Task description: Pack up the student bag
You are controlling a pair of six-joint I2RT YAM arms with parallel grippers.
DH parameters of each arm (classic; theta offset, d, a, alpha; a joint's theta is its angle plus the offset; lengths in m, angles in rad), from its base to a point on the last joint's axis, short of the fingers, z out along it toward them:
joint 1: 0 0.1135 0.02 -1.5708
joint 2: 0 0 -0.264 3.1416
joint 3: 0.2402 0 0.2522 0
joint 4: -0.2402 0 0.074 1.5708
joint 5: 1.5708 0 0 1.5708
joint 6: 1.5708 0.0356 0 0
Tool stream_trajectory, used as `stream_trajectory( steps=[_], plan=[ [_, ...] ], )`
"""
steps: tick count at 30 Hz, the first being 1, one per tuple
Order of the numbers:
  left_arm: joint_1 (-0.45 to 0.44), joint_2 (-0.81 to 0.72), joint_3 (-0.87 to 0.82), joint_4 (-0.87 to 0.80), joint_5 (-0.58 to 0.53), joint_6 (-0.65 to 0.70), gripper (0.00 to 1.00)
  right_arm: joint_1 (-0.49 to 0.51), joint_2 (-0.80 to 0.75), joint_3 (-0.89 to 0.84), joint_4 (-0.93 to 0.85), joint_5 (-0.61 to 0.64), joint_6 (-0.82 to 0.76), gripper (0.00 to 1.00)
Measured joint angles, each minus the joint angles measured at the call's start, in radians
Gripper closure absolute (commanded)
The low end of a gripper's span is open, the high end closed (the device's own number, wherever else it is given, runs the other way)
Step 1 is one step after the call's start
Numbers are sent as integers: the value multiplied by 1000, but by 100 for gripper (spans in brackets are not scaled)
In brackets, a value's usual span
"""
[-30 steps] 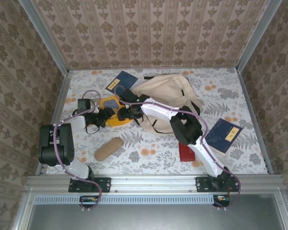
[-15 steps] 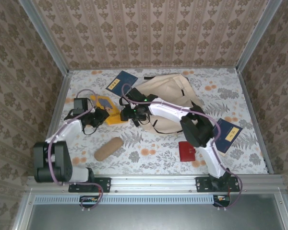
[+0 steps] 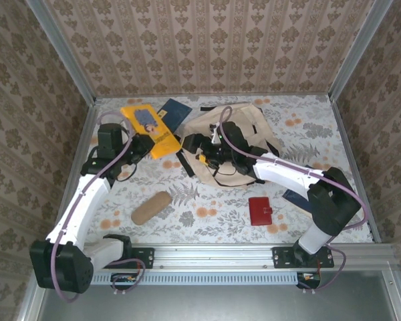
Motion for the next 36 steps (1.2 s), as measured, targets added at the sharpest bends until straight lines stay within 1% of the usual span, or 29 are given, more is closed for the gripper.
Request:
stream_trajectory(
  steps=[5,9,12,17,21,29,36],
  plan=[
    [-119,89,31,178,-3,-131,100,-2,0,-58,182,2,185,1],
    [-174,149,45,313,-26,-223,100,-4,-1,-83,306,46,291,5],
    [-201,169,45,376,-51,-280,100,-10,-3,-92,362,95,341,9],
    [-218,171,45,440,-83,-350,100,-23,-10,-116,432,163,405,19],
    [-217,170,42,473,-88,-389,100,-38,-10,-116,466,187,451,27],
    [-220,163,11,506,-84,-435,100,-64,55,-63,511,185,513,42],
    [-220,163,-1,533,-71,-475,100,-71,74,-58,520,185,540,52]
  ],
)
